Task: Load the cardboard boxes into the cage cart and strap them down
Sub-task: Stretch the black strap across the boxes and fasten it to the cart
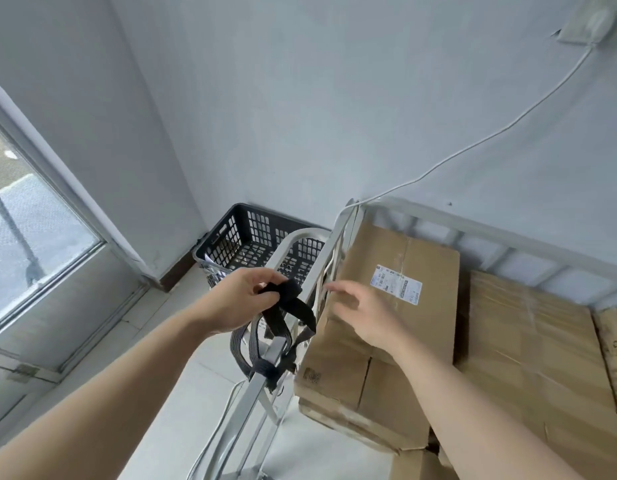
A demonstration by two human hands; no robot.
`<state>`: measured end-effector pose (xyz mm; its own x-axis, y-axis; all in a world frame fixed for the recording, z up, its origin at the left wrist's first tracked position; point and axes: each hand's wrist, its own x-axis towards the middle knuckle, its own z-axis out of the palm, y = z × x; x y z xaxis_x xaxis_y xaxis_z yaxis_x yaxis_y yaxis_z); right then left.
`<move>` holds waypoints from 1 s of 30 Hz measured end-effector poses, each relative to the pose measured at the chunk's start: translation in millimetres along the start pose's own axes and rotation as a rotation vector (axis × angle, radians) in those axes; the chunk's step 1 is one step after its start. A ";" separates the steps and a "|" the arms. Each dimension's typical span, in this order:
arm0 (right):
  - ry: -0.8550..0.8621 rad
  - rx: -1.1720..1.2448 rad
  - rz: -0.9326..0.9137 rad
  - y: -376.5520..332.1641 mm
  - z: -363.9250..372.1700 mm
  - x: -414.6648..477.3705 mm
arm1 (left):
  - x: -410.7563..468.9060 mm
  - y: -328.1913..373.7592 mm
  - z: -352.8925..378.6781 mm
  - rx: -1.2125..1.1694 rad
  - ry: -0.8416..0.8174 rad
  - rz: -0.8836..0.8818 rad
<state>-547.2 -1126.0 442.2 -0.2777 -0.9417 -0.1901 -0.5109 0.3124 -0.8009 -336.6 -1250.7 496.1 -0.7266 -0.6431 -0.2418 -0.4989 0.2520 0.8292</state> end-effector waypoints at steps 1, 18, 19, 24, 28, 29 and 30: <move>-0.030 0.031 -0.042 -12.6 0.4 1.2 | -1.7 5.4 -1.9 -0.003 -0.017 0.018; -0.155 0.312 -0.171 -62.6 -16.9 -42.4 | -27.9 42.5 5.5 0.050 -0.091 0.166; -0.165 0.308 -0.179 -63.9 -17.1 -45.5 | -29.2 43.1 6.9 0.059 -0.083 0.164; -0.152 0.204 -0.150 -63.5 -16.4 -51.5 | -37.7 44.1 8.6 0.032 -0.050 0.169; -0.163 0.191 -0.166 -61.8 -13.1 -54.7 | -44.3 42.9 6.2 0.019 -0.013 0.172; -0.164 0.214 -0.174 -63.1 -12.0 -54.6 | -45.2 43.0 7.4 0.019 -0.010 0.172; -0.158 0.220 -0.183 -64.8 -11.1 -54.2 | -45.7 43.3 9.4 0.020 -0.015 0.171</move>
<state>-508.1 -1093.8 510.8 -0.0592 -0.9929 -0.1032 -0.3477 0.1174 -0.9302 -329.4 -1203.6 538.3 -0.8087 -0.5786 -0.1058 -0.3766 0.3711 0.8488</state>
